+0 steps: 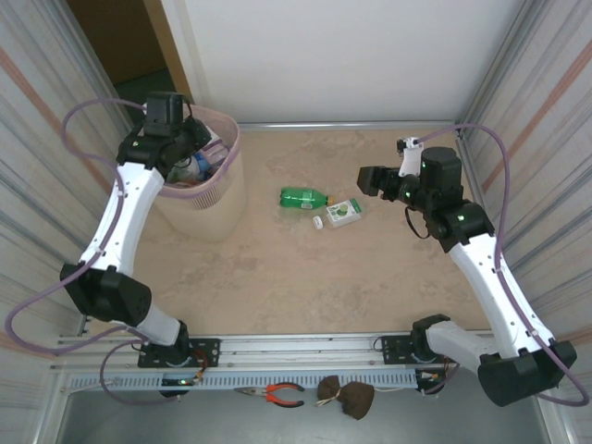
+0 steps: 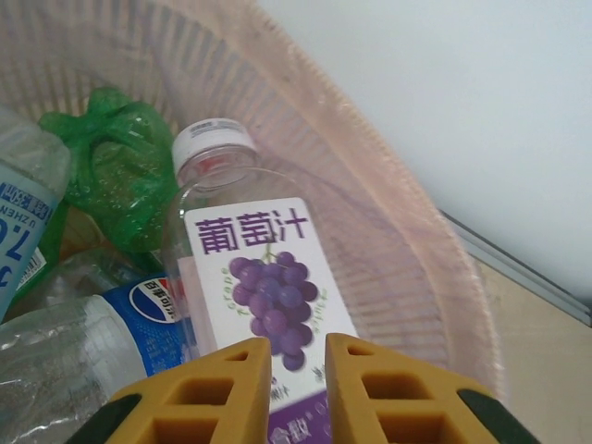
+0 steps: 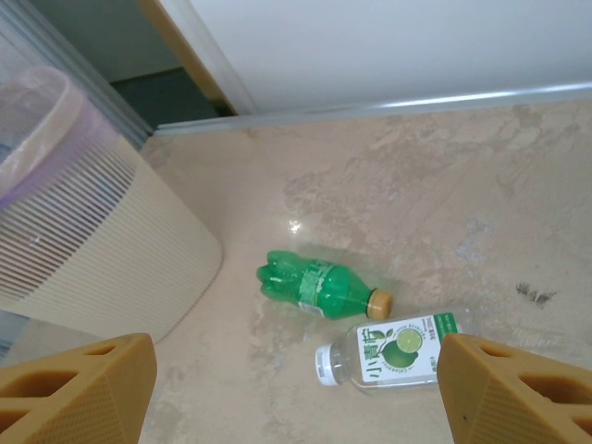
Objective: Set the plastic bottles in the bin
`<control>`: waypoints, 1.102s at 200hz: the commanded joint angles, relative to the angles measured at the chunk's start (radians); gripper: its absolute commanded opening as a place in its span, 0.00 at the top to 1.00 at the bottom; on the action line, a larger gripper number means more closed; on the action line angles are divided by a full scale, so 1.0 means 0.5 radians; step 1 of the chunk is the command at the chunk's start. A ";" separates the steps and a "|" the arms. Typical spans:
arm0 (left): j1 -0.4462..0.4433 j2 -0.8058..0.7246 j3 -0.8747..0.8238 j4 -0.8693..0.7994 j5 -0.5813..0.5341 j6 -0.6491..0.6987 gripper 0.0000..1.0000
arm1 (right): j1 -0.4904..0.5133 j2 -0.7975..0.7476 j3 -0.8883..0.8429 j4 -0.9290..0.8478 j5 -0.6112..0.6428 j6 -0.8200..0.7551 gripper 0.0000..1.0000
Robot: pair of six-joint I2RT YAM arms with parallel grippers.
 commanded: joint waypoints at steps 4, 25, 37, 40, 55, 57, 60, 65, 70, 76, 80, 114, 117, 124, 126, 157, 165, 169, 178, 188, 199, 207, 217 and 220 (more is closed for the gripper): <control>0.014 -0.160 0.001 0.044 0.093 0.176 0.75 | -0.014 0.080 0.028 -0.092 0.062 0.095 0.21; 0.016 -0.193 -0.003 0.006 0.120 0.238 0.75 | -0.016 0.173 0.071 -0.152 0.088 0.180 0.21; 0.015 -0.216 -0.027 0.000 0.132 0.240 0.75 | -0.017 0.239 0.101 -0.192 0.105 0.251 0.22; 0.017 -0.226 -0.037 0.002 0.136 0.241 0.75 | -0.018 0.259 0.105 -0.203 0.109 0.273 0.22; 0.016 -0.273 -0.109 0.027 0.150 0.206 0.75 | -0.017 0.349 0.133 -0.252 0.130 0.414 0.21; 0.016 -0.278 -0.121 0.030 0.159 0.199 0.75 | -0.017 0.364 0.134 -0.259 0.132 0.437 0.21; 0.015 -0.289 -0.135 0.043 0.169 0.192 0.75 | -0.019 0.385 0.140 -0.265 0.134 0.471 0.21; 0.015 -0.306 -0.168 0.062 0.187 0.184 0.75 | -0.017 0.418 0.145 -0.271 0.134 0.524 0.21; 0.016 -0.319 -0.194 0.072 0.204 0.168 0.75 | -0.017 0.452 0.147 -0.275 0.125 0.577 0.21; 0.015 -0.335 -0.220 0.081 0.222 0.150 0.75 | -0.018 0.494 0.154 -0.278 0.113 0.631 0.21; 0.016 -0.343 -0.236 0.086 0.232 0.142 0.75 | -0.017 0.527 0.164 -0.284 0.112 0.677 0.21; 0.015 -0.413 -0.334 0.079 0.244 0.120 0.75 | -0.001 0.763 0.261 -0.425 0.280 1.054 0.19; 0.017 -0.421 -0.343 0.077 0.234 0.117 0.75 | 0.003 0.779 0.266 -0.440 0.324 1.121 0.19; 0.016 -0.440 -0.360 0.078 0.219 0.110 0.75 | 0.014 0.815 0.273 -0.483 0.415 1.260 0.18; 0.017 -0.445 -0.364 0.079 0.215 0.109 0.75 | 0.016 0.827 0.280 -0.498 0.430 1.302 0.18; 0.015 -0.500 -0.417 0.080 0.208 0.092 0.75 | 0.020 1.033 0.354 -0.621 0.406 1.812 0.16; 0.016 -0.507 -0.426 0.079 0.212 0.086 0.74 | 0.022 1.091 0.365 -0.615 0.378 1.904 0.16; 0.015 -0.510 -0.429 0.079 0.217 0.082 0.74 | 0.023 1.119 0.367 -0.609 0.362 1.940 0.16; 0.015 -0.521 -0.438 0.082 0.222 0.077 0.75 | 0.023 1.189 0.390 -0.607 0.332 2.025 0.15; 0.018 -0.529 -0.448 0.084 0.226 0.074 0.75 | 0.028 1.268 0.424 -0.600 0.305 2.084 0.15; 0.016 -0.538 -0.462 0.091 0.224 0.075 0.74 | 0.032 1.362 0.466 -0.598 0.286 2.145 0.14; 0.015 -0.544 -0.469 0.094 0.225 0.075 0.75 | 0.031 1.436 0.500 -0.592 0.254 2.183 0.13; 0.015 -0.549 -0.470 0.091 0.226 0.075 0.75 | 0.034 1.518 0.547 -0.584 0.227 2.221 0.12; 0.015 -0.552 -0.473 0.090 0.225 0.074 0.74 | 0.035 1.543 0.564 -0.583 0.221 2.231 0.11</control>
